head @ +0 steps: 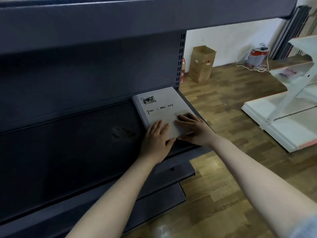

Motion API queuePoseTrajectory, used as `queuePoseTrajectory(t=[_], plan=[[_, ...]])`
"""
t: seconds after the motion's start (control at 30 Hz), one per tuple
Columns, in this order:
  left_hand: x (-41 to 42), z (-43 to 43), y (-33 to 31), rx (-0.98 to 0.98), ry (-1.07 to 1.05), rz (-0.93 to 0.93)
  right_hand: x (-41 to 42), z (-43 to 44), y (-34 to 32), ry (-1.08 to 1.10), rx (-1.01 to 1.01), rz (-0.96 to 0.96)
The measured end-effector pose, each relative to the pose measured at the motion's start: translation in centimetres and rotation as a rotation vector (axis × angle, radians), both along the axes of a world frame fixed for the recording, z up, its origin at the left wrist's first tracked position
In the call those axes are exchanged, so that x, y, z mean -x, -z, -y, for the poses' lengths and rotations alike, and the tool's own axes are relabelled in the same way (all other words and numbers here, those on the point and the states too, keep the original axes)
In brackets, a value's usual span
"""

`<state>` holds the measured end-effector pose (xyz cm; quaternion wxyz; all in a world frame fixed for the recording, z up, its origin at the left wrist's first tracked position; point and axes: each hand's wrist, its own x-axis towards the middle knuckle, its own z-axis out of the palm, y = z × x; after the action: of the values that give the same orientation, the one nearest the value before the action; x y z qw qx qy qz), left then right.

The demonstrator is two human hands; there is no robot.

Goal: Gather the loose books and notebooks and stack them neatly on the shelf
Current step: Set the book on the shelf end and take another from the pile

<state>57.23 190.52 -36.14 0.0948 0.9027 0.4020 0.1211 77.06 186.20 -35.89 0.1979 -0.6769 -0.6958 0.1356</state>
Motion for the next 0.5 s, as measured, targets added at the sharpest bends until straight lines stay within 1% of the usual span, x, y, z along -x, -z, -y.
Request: queuePoseTrajectory(t=[0.1,0.17,0.23,0.3,0.4,0.5], plan=[[0.0,-0.1,0.2,0.001,-0.032,0.006,0.5,0.4,0.9,0.005,-0.146,0.11],[-0.1,0.0,0.3,0.03,-0.051,0.018,0.8,0.7,1.1,0.004,-0.18,0.199],[-0.1,0.0,0.3,0.051,-0.057,0.046,0.9,0.9,1.2,0.016,-0.19,0.247],[-0.1,0.0,0.3,0.048,-0.055,0.067,1.0,0.9,1.2,0.049,-0.199,0.251],[0.0,-0.2,0.6,0.055,-0.063,0.092,1.2,0.9,1.1,0.106,-0.213,0.201],[0.0,-0.4,0.8,0.028,-0.052,0.099,1.2,0.9,1.0,0.098,-0.191,0.141]])
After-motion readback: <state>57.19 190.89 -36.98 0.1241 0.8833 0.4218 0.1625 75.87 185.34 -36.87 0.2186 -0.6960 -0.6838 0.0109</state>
